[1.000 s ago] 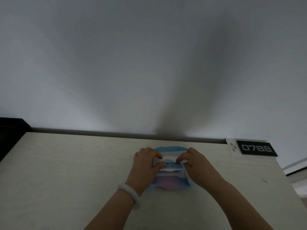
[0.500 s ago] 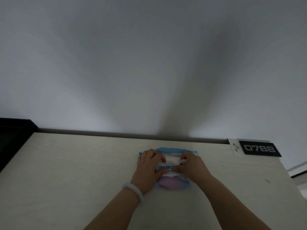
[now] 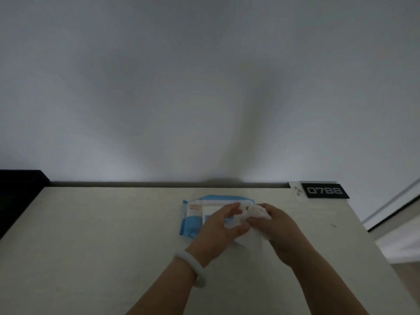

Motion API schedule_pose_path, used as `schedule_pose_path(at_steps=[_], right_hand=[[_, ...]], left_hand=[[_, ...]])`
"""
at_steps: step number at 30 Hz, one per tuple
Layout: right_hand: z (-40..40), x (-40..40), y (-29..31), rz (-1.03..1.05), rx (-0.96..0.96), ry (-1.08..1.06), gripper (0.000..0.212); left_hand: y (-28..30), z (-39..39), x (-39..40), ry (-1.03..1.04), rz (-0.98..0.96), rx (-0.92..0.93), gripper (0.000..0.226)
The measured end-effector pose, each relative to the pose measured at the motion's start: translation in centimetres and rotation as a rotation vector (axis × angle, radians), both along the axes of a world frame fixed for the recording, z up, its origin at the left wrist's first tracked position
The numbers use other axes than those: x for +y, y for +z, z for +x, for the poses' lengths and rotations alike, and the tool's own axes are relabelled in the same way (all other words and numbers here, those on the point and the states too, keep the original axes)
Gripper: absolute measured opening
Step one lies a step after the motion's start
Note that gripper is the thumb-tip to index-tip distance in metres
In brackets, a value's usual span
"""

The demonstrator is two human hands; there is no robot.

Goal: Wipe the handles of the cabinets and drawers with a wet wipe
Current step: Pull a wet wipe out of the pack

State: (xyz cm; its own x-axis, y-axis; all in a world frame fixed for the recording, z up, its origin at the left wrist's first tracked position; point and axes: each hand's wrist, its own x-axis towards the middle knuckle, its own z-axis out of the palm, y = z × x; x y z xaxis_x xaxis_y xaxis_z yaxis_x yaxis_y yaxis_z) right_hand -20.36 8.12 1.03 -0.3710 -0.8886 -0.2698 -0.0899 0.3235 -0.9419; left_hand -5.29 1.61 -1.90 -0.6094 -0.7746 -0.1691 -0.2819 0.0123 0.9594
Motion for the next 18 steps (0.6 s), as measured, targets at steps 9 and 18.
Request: schedule_pose_path(at_steps=[9,18], right_hand=[[-0.5,7.4,-2.4,0.091,-0.262,-0.261,0.02],[-2.6,16.0,-3.2,-0.069,-0.712,-0.378,0.066]], left_hand=[[-1.6,0.3,5.1,0.164,0.353,0.233,0.019],[-0.7,-0.2,12.7,0.206,0.438,0.359,0.009]])
